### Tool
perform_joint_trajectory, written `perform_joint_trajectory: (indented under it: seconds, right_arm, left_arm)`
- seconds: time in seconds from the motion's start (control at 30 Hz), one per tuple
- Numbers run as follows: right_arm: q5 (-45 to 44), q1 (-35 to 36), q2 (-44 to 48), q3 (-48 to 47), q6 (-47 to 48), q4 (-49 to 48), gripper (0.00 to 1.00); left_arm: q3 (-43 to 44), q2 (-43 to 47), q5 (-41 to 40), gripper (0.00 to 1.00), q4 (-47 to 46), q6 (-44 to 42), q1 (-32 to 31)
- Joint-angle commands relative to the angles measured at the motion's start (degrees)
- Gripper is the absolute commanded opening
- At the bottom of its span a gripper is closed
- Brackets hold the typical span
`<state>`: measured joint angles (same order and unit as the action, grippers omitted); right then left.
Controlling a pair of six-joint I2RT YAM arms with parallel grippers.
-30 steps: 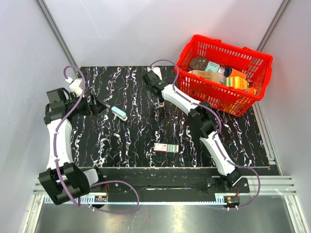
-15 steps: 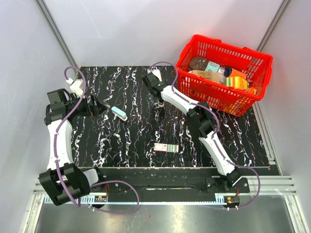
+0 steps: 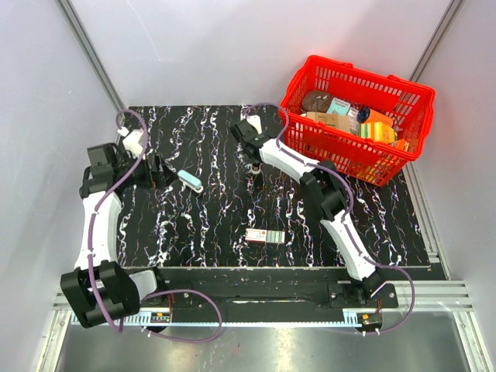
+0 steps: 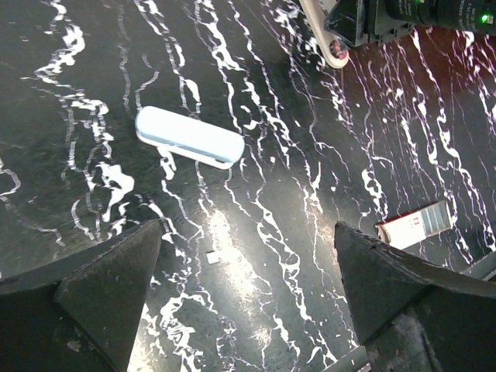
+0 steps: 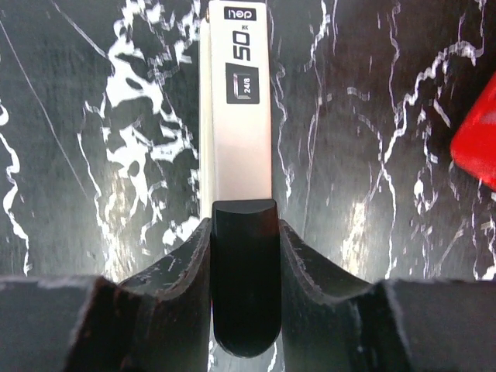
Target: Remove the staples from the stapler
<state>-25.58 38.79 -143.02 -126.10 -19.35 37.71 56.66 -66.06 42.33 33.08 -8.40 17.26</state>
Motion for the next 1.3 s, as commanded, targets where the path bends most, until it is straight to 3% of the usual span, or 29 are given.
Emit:
perform_joint_trajectory:
  seconds: [0.0, 0.27, 0.47, 0.8, 1.27]
  right_arm:
    - [0.5, 3.5, 9.5, 8.2, -5.6, -2.5, 0.12]
    - [-4.0, 11.9, 21.3, 23.3, -17.4, -5.6, 0.00]
    - [-4.2, 13.9, 27.6, 28.2, -25.9, -8.1, 0.00]
    - [0.2, 14.2, 40.7, 40.6, -40.6, -21.5, 0.00]
    - [3.1, 17.5, 45.9, 46.2, -43.8, -28.8, 0.00]
  left_arm:
    - [-1.5, 1.6, -3.9, 0.99, -2.6, -0.3, -5.6]
    - [-6.4, 1.7, -3.9, 0.93, -5.9, 1.0, -13.4]
    - [-10.9, 2.7, -0.8, 0.99, -10.9, 0.7, -18.5]
    - [-13.1, -0.1, 3.2, 0.99, -18.5, 3.2, -24.3]
    - [-12.2, -4.9, 2.5, 0.98, -22.0, 2.7, -29.2]
